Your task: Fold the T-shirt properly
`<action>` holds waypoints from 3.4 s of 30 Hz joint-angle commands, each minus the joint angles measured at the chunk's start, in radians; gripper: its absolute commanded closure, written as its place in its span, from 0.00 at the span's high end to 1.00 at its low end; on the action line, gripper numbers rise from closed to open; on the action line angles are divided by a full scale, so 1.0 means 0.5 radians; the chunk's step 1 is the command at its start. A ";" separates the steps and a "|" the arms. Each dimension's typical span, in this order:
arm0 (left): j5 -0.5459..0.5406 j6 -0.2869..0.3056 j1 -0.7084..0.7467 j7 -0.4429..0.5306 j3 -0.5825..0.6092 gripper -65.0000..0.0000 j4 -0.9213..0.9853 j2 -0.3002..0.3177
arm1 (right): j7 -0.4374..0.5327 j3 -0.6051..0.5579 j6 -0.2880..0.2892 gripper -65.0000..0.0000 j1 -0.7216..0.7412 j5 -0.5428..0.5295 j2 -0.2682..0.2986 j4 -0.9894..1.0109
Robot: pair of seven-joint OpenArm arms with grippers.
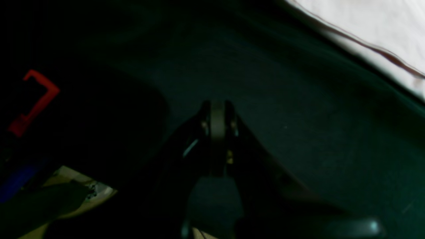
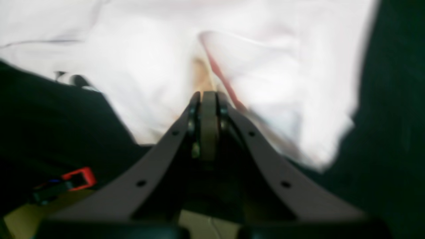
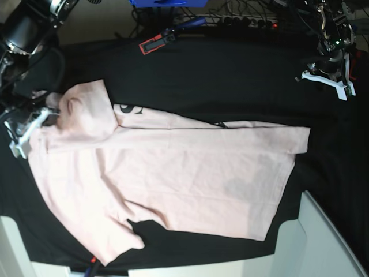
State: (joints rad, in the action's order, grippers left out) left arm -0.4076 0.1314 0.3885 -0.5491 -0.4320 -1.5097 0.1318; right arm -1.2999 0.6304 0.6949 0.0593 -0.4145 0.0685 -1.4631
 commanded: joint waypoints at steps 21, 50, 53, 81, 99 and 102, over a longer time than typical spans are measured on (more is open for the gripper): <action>-0.012 0.000 0.010 0.044 0.003 0.00 -0.032 0.023 | 0.266 -0.247 -0.176 0.00 0.626 -0.038 -0.007 0.522; 0.491 0.000 0.035 0.044 0.000 0.00 -0.048 -0.081 | 1.174 -0.237 -0.176 0.00 1.095 -0.038 0.276 1.532; 0.455 0.000 0.035 0.044 0.000 0.00 -0.039 -0.081 | 1.184 -0.234 -0.204 0.00 1.098 -0.041 0.273 1.532; 0.436 0.000 0.035 0.044 0.000 0.00 -0.036 -0.081 | 1.598 -0.231 -0.329 0.00 1.092 -0.050 0.208 1.532; 0.353 0.000 -0.008 0.044 -0.012 0.02 -0.042 -0.081 | 1.141 -0.240 0.007 0.40 0.540 -0.050 0.202 0.623; 0.016 0.000 -0.036 0.032 -0.018 0.19 -0.011 -0.066 | 1.122 -0.243 0.007 0.39 0.242 -0.050 0.202 0.316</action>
State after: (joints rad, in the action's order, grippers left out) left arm -0.4072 0.1318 0.3672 -0.5488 -0.4362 -1.5047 0.0872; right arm -0.7666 0.5072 0.6876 0.1562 -0.4156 0.1558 -1.2850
